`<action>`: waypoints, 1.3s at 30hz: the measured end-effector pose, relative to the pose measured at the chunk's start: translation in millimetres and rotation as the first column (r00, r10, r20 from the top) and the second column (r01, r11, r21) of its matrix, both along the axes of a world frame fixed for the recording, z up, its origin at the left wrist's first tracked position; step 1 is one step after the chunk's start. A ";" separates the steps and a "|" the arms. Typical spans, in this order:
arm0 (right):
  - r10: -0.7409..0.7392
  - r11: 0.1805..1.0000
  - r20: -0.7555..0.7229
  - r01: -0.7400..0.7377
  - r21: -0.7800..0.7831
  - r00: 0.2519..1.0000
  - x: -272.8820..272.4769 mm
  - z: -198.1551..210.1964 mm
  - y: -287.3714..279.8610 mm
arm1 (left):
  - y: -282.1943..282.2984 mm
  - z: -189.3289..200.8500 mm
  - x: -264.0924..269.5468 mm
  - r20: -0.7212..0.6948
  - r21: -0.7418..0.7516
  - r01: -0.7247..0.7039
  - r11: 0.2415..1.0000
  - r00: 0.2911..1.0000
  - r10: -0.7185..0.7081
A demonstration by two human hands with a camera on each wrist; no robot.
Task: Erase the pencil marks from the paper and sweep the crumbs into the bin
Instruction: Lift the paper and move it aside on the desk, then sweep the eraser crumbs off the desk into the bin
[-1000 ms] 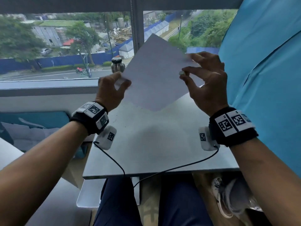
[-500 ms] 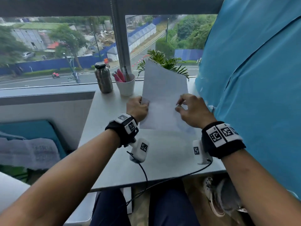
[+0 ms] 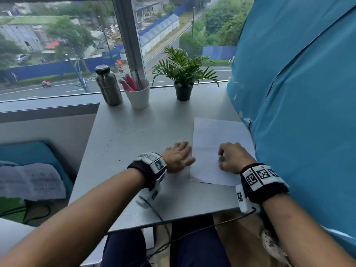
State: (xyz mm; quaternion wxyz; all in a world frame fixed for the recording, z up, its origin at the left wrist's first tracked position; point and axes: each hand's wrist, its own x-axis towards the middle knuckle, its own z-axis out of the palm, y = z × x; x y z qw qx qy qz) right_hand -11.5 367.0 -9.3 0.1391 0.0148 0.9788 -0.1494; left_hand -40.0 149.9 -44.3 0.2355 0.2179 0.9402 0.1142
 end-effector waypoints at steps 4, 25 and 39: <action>0.054 0.999 0.001 -0.054 -0.008 0.999 -0.4 0.8 3.0 | -54.0 -16.7 22.4 -0.063 -0.155 0.117 0.981 0.990 -0.128; -0.034 0.982 -0.221 -0.008 -0.187 0.975 83.7 -64.9 20.2 | 9.4 -14.0 -59.8 -0.044 -0.093 -0.057 0.994 0.998 0.053; -0.022 0.986 -0.314 -0.031 -0.162 0.949 91.1 -80.8 17.5 | -11.1 9.9 -35.3 -0.100 -0.163 -0.183 0.970 0.981 0.168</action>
